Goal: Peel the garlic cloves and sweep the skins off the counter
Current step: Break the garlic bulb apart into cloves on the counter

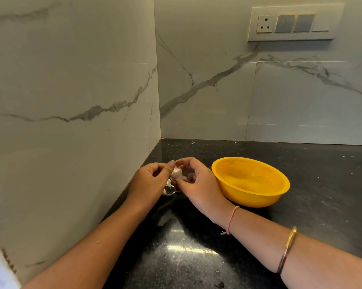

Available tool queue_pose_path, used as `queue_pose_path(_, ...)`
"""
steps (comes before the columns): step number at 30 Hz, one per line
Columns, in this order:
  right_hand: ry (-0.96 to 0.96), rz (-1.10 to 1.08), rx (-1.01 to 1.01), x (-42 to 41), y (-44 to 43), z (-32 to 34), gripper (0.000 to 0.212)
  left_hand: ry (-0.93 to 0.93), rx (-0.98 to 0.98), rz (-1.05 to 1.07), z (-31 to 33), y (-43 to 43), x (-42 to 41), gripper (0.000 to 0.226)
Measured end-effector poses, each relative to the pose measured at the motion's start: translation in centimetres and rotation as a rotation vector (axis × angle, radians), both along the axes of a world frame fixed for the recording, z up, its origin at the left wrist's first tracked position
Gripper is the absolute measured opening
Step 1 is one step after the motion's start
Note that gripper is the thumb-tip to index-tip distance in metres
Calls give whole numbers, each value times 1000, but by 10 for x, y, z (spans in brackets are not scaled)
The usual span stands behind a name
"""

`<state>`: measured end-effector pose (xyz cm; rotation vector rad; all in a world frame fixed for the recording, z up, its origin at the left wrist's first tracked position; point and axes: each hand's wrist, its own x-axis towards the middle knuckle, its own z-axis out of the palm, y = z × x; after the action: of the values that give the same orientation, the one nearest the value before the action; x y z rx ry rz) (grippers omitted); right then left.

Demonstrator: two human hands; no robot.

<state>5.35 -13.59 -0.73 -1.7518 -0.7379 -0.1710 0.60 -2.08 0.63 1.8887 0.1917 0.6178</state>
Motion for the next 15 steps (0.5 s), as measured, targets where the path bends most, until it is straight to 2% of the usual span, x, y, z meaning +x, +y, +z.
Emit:
queue_pose_path(4, -206, -29, -93, -3, -2, 1, 29, 34, -222, -68, -2, 2, 2, 17)
queue_pose_path(9, -183, -22, -123, -2, -1, -2, 35, 18, -494, -86, 0, 2, 1, 18)
queue_pose_path(12, -162, -23, -133, -1, -1, -2, 33, -17, -569, -27, 2, 3, 2, 16)
queue_pose_path(15, -189, -58, -183, -1, 0, -3, 28, -19, -549, 5, 1, 4, 3, 15)
